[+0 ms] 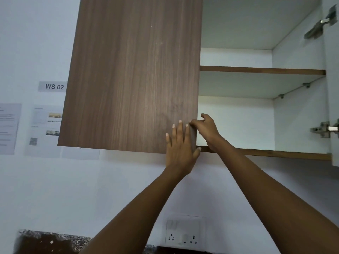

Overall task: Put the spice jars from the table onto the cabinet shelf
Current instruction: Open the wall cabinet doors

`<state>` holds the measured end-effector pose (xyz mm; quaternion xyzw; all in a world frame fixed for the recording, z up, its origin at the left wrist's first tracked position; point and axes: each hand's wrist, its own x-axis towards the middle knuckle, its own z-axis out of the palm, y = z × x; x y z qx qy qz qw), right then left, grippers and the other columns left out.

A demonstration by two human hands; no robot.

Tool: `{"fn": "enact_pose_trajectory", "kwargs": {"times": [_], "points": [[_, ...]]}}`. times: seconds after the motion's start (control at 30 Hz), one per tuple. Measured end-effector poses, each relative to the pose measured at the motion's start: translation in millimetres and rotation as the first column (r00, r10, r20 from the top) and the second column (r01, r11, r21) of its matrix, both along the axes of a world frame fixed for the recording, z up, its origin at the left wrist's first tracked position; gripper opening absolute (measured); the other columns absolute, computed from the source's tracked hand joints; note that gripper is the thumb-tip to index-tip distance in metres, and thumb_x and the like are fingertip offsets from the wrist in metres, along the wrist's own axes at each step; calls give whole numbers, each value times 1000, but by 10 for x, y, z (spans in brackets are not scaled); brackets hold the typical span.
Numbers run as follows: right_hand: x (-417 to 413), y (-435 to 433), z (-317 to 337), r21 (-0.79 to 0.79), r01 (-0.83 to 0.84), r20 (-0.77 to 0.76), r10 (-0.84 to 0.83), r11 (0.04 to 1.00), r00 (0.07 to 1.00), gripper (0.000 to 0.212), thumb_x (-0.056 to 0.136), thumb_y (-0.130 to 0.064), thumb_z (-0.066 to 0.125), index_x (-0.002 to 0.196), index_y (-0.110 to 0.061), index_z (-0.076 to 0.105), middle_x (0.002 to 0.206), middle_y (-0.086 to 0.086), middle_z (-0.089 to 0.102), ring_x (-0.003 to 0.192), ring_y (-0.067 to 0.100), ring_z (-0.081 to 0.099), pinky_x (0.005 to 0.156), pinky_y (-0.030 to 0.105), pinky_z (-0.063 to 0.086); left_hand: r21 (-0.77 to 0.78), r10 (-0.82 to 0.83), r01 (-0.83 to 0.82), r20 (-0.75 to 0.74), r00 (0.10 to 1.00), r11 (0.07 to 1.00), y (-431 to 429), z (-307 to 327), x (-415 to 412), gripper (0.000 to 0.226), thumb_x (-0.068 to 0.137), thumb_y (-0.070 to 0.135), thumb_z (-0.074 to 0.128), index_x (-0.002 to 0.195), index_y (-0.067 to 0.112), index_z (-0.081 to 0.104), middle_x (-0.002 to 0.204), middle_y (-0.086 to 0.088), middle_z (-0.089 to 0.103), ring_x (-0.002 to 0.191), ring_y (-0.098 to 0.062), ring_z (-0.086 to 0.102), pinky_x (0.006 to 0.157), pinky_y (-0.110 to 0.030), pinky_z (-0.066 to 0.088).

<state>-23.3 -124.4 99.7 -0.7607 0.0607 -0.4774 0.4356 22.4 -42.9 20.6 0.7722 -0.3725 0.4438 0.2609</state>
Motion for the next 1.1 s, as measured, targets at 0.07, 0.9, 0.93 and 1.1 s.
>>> {"fn": "enact_pose_trajectory", "kwargs": {"times": [0.07, 0.9, 0.93, 1.1], "points": [[67, -27, 21, 30, -74, -18, 75, 997, 997, 52, 88, -20, 54, 136, -8, 39, 115, 10, 59, 101, 22, 57, 92, 36, 47, -30, -30, 29, -34, 999, 999, -79, -22, 40, 77, 96, 50, 35, 150, 11, -6, 158, -11, -14, 145, -30, -15, 116, -47, -3], [-491, 319, -104, -91, -253, 116, 263, 963, 958, 18, 87, -18, 63, 101, -9, 60, 105, 15, 66, 94, 28, 65, 77, 42, 56, -113, 50, -41, 79, 996, 993, 294, -219, -303, 82, 92, 49, 39, 147, 16, -13, 156, -2, -19, 144, -23, -18, 116, -36, -9], [-524, 356, -110, -102, -251, 123, 263, 963, 957, 15, 87, -17, 63, 99, -9, 59, 105, 15, 67, 94, 28, 65, 79, 44, 56, -117, 51, -42, 80, 995, 992, 324, -224, -332, 82, 93, 49, 39, 147, 16, -13, 155, -2, -20, 144, -23, -18, 116, -36, -9], [-675, 556, -143, -146, -209, 164, 232, 967, 959, 21, 87, -19, 63, 104, -7, 59, 104, 12, 67, 94, 27, 65, 80, 43, 56, -146, 7, 7, 96, 995, 989, 503, -257, -483, 79, 92, 46, 38, 148, 15, -8, 156, -1, -18, 145, -21, -18, 114, -32, -13]]}}
